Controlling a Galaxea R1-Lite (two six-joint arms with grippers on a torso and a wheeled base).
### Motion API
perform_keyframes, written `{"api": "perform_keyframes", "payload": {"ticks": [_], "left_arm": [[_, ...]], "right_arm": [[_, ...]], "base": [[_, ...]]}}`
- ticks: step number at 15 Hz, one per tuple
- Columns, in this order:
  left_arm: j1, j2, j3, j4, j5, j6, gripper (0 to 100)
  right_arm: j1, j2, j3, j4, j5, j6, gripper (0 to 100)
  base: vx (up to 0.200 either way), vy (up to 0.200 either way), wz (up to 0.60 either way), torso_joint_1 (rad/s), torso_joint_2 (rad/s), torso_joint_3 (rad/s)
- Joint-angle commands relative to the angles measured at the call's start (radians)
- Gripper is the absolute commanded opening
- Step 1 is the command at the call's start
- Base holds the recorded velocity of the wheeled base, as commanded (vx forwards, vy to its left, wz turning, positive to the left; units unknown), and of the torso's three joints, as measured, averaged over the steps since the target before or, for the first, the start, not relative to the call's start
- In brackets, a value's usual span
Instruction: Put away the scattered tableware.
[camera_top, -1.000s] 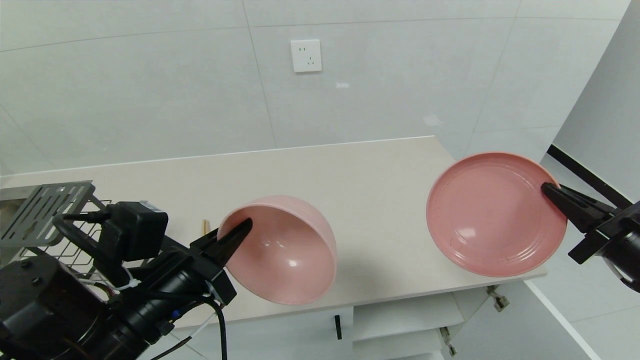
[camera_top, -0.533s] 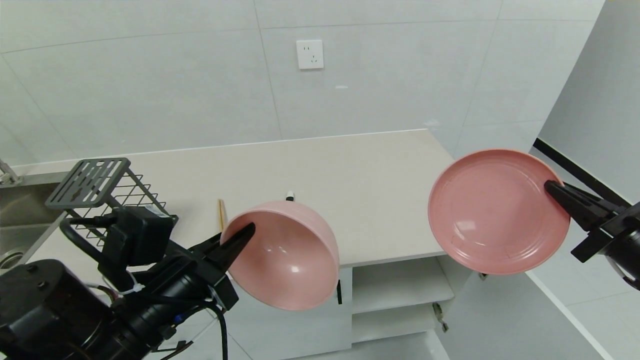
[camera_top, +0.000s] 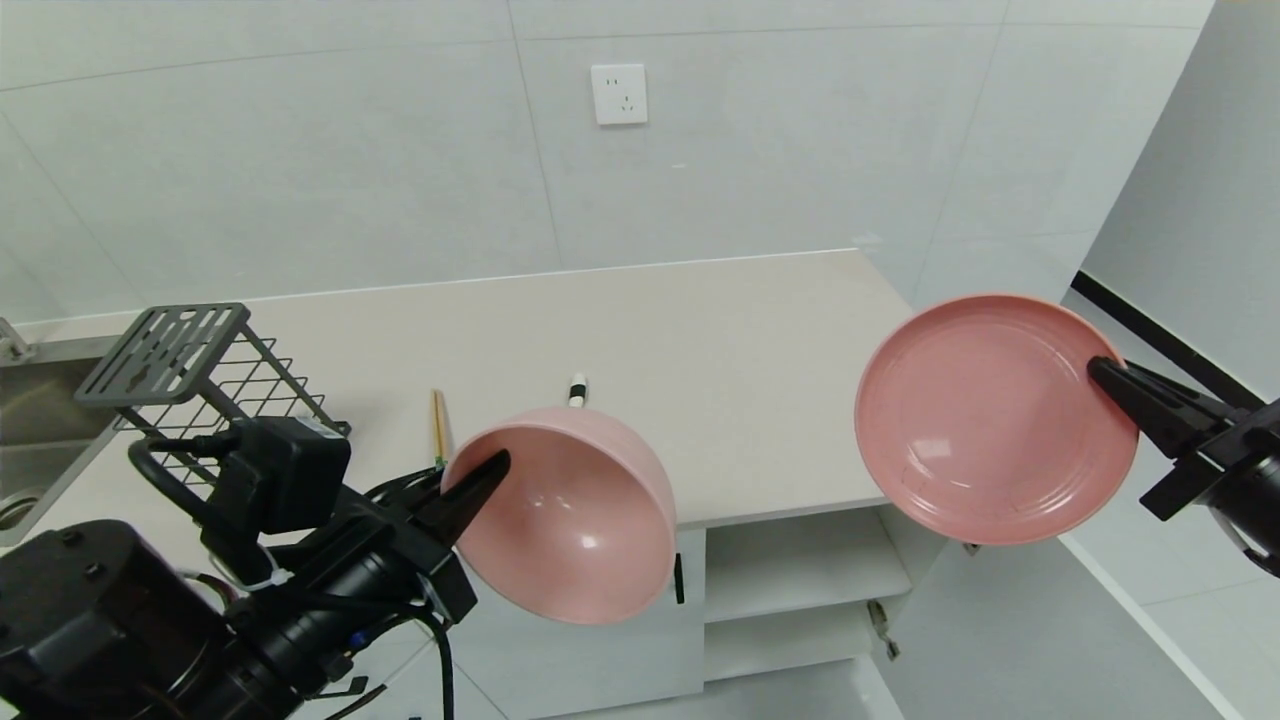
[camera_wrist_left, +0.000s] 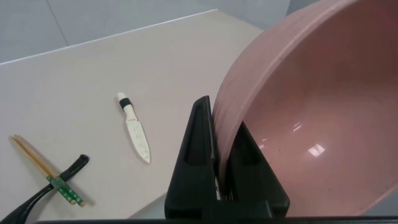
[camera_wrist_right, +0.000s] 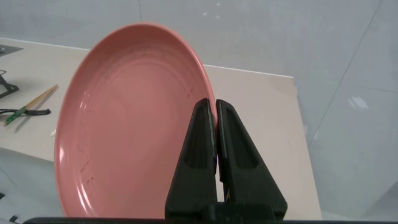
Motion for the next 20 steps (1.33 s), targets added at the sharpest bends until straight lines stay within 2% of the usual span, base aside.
{"api": "perform_keyframes", "payload": {"ticks": [1,11,20], "left_arm": [[0.000,0.002,0.008,-0.002,0.000,0.000,0],[0.000,0.031,0.014,-0.002,0.000,0.001,0],[0.000,0.034,0.025,-0.002,0.000,0.001,0]], "right_arm": [[0.000,0.000,-0.001,-0.002,0.001,-0.001,0],[0.026,0.002,0.002,-0.002,0.001,-0.001,0],[0.028,0.002,0.003,-0.002,0.001,-0.005,0]], "base": [[0.000,0.000,0.00,-0.076,0.15,0.080],[0.000,0.000,0.00,-0.092,0.18,0.094],[0.000,0.000,0.00,-0.165,0.34,0.165]]}}
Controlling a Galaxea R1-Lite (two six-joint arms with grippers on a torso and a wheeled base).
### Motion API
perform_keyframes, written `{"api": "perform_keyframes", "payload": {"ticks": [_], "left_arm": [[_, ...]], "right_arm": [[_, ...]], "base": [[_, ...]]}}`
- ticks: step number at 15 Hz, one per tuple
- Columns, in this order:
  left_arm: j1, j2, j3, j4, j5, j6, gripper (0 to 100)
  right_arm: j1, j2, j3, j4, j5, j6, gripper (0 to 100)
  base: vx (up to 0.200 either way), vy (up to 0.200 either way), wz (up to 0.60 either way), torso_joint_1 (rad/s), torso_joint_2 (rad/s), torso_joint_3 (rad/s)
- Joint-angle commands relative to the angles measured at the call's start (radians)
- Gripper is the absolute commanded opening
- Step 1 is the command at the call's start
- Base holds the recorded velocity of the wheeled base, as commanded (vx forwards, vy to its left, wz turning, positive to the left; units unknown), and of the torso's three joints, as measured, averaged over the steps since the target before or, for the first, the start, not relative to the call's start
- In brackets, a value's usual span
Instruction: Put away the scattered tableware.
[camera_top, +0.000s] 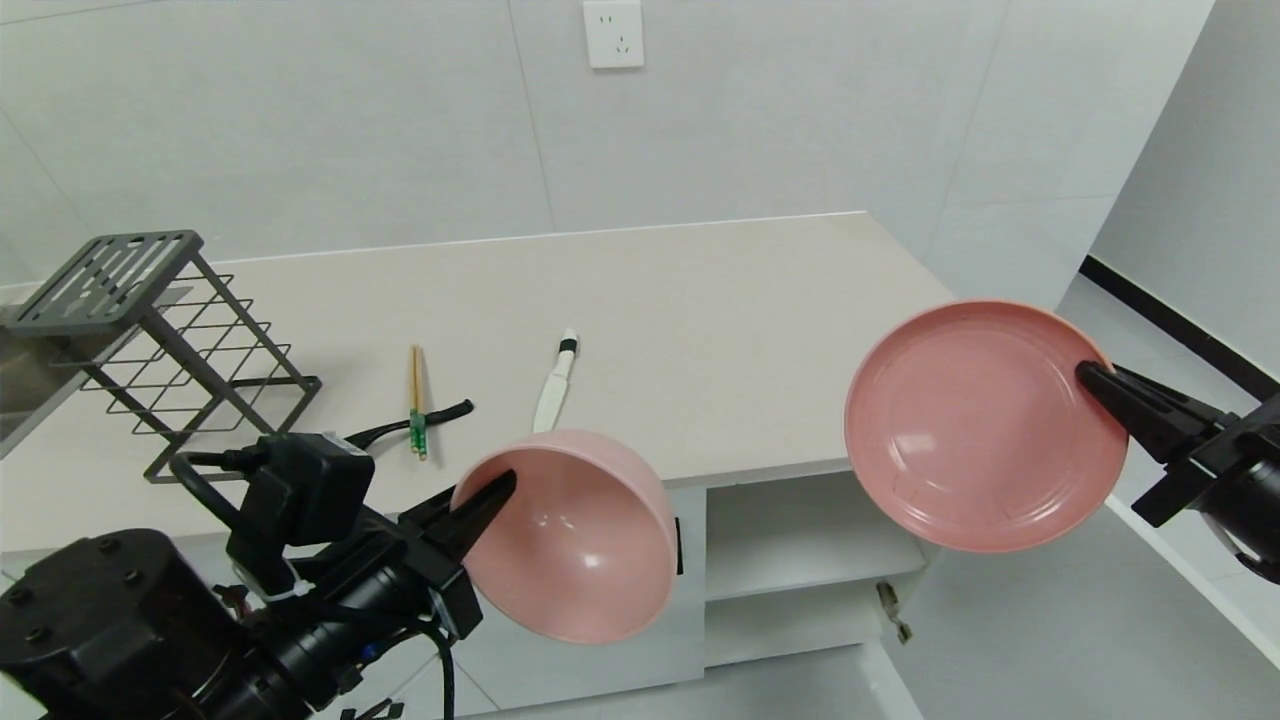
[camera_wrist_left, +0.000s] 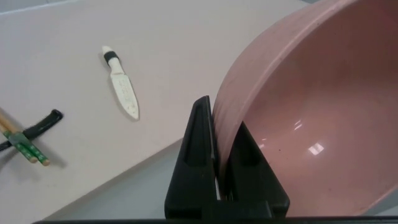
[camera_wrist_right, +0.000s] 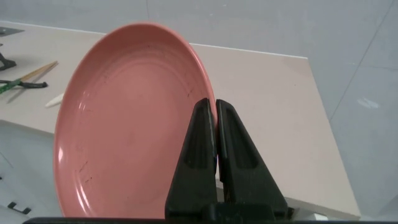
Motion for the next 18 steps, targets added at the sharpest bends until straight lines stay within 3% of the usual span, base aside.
{"api": "perform_keyframes", "payload": {"ticks": [1,18], "left_arm": [[0.000,0.006,0.005,-0.002,0.000,0.000,0],[0.000,0.006,0.005,-0.002,0.000,0.000,0]], "right_arm": [[-0.001,0.002,0.000,-0.002,0.000,-0.002,0],[-0.001,0.005,0.002,-0.002,0.000,-0.002,0]], "base": [[0.000,0.000,0.00,-0.090,0.21,0.100],[0.000,0.000,0.00,-0.228,0.44,0.207]]}}
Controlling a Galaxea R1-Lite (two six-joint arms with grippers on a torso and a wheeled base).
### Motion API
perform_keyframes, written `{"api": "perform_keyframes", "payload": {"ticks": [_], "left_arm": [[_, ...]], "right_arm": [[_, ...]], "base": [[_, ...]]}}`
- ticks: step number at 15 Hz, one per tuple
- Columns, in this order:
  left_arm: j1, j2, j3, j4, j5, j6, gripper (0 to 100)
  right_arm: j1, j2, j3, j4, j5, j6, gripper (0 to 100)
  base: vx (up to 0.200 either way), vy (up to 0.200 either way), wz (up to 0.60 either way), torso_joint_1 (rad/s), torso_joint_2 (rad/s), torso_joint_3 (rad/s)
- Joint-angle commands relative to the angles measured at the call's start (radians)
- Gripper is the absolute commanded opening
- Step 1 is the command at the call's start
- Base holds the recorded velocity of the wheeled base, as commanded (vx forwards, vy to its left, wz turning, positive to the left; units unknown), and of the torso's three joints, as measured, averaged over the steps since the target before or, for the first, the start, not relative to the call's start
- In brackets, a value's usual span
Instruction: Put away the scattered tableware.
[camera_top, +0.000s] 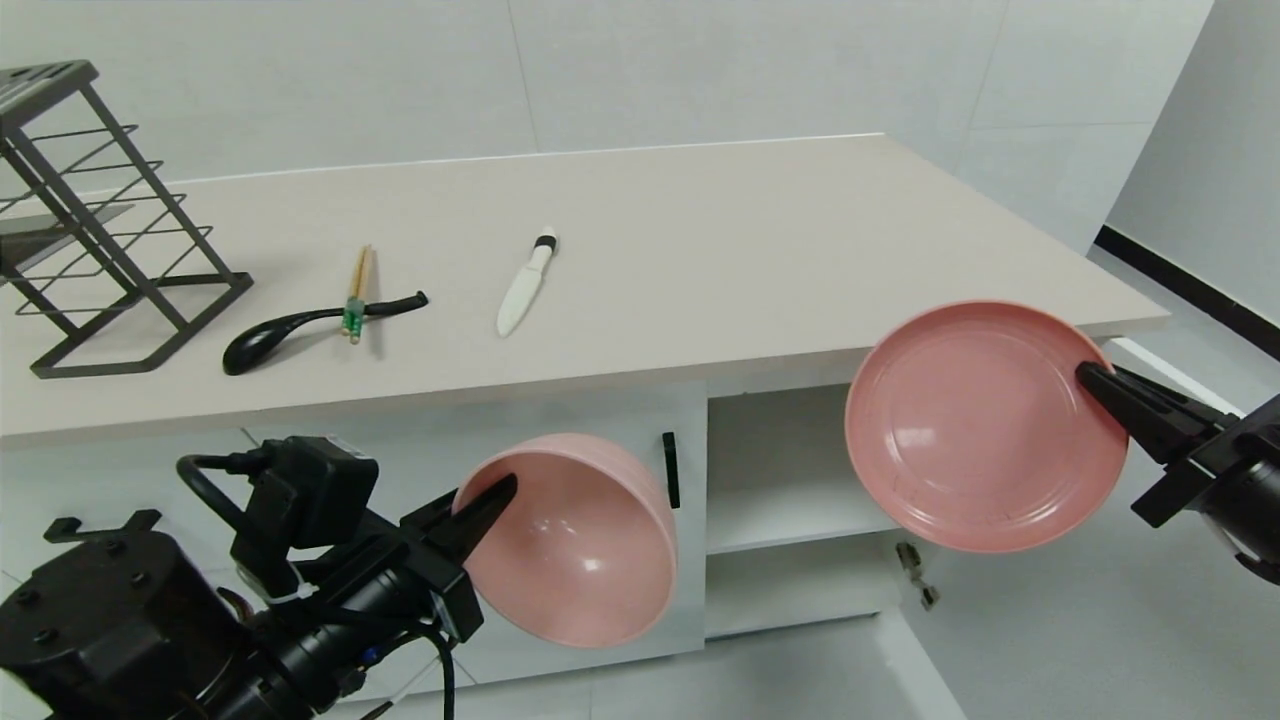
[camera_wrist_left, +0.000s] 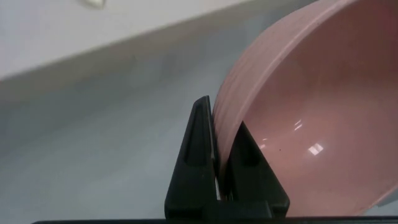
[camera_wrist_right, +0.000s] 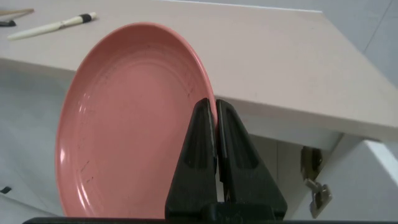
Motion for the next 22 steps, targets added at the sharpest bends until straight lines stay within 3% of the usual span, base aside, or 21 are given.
{"api": "perform_keyframes", "payload": {"ticks": [1,11,20,22], "left_arm": [[0.000,-0.001,0.000,-0.001,0.000,0.000,0],[0.000,-0.001,0.006,-0.001,0.000,0.000,0],[-0.001,-0.016,0.008,-0.001,0.000,0.003,0],[-0.005,-0.013,0.008,-0.001,0.000,0.006,0]], "right_arm": [[0.000,0.002,0.000,-0.001,0.001,0.000,0],[0.000,0.003,0.002,-0.001,0.001,0.000,0],[0.000,0.022,0.008,-0.001,0.001,0.000,0],[0.000,0.025,0.011,-0.001,0.001,0.000,0]], "base": [[0.000,0.000,0.00,-0.251,0.47,0.227],[0.000,0.000,0.00,-0.243,0.36,0.142],[0.000,0.000,0.00,-0.018,0.11,0.029],[0.000,-0.200,0.00,0.005,0.00,0.046]]}}
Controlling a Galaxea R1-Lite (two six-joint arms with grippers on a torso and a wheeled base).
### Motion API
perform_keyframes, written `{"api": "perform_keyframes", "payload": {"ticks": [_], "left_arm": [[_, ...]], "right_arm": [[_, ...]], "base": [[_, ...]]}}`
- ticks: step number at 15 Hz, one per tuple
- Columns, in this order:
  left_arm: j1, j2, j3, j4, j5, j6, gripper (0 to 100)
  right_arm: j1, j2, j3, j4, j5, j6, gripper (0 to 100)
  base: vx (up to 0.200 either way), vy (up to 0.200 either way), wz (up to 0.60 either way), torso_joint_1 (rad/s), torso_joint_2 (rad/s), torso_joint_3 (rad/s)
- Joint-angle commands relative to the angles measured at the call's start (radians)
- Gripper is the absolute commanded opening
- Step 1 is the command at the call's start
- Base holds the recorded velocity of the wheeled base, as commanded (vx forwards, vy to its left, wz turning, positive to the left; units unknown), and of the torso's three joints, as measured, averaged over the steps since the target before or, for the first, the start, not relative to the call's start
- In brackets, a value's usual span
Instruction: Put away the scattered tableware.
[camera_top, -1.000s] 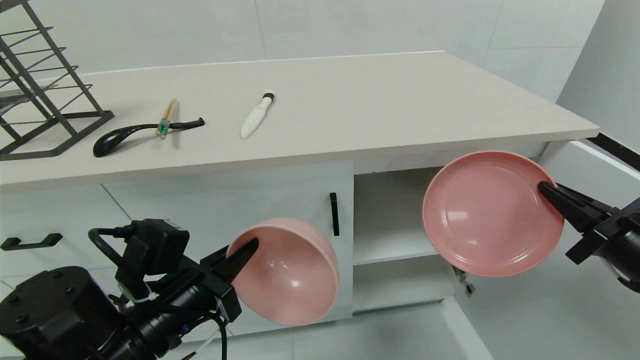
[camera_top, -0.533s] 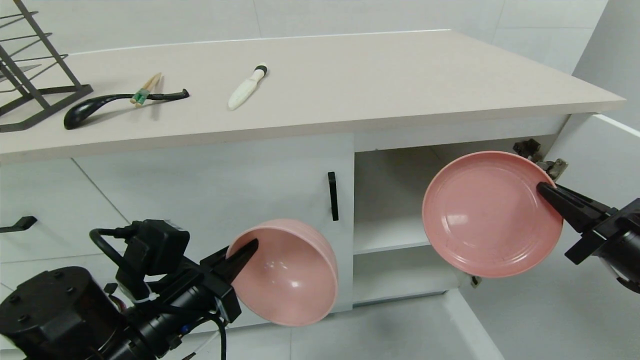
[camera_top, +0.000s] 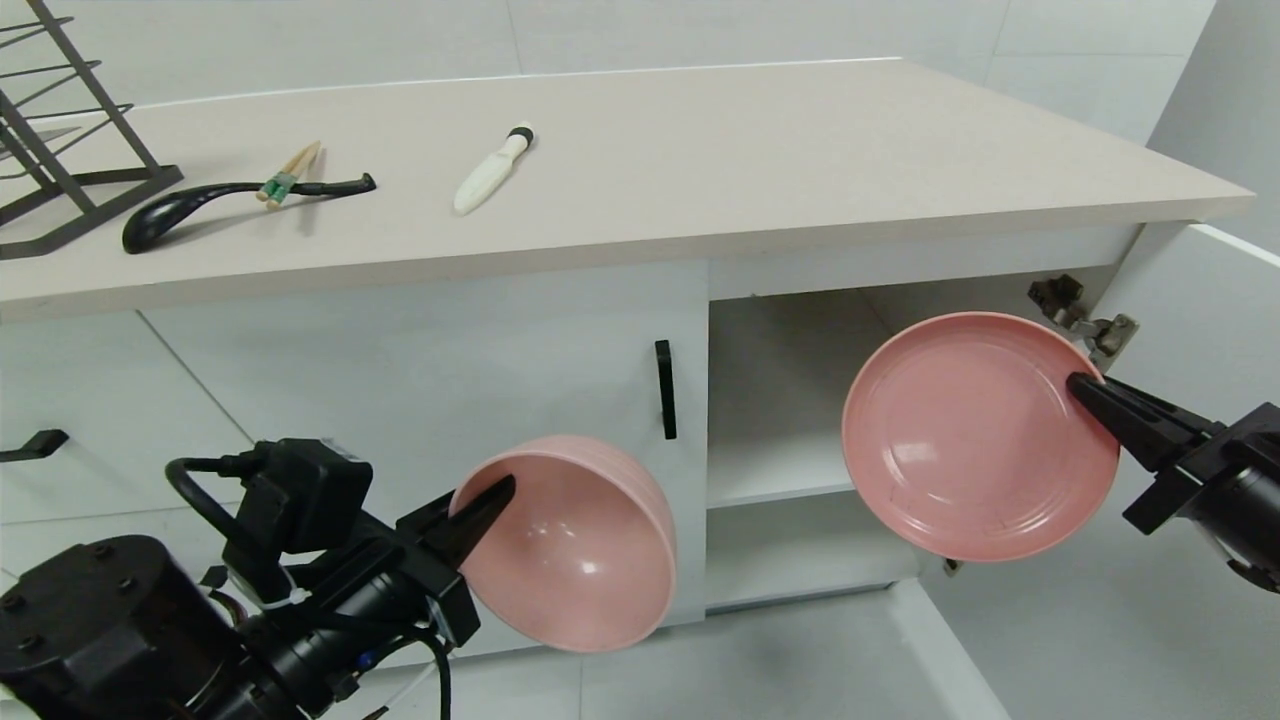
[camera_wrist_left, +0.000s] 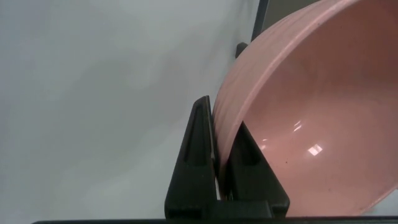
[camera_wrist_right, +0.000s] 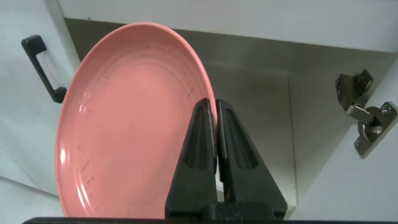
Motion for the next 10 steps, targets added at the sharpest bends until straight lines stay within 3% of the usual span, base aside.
{"api": "perform_keyframes", "payload": {"ticks": [1,5,8,10], "left_arm": [[-0.001,-0.001,0.002,-0.001,0.000,0.000,0],[0.001,0.003,0.007,-0.001,0.000,0.000,0],[0.004,0.006,0.030,-0.001,0.000,-0.002,0],[0.004,-0.001,0.028,-0.001,0.000,0.000,0]], "right_arm": [[0.000,0.005,0.002,-0.001,0.001,0.000,0],[0.000,0.017,0.006,-0.001,0.001,-0.001,0],[0.000,0.028,0.012,-0.001,0.001,-0.001,0],[0.000,0.028,0.014,-0.001,0.001,-0.001,0]], "base": [[0.000,-0.200,0.00,0.002,0.00,0.036],[0.000,0.000,0.00,0.000,0.00,0.000],[0.200,0.000,0.00,-0.002,0.00,0.007],[0.000,0.000,0.00,0.000,0.00,0.000]]}}
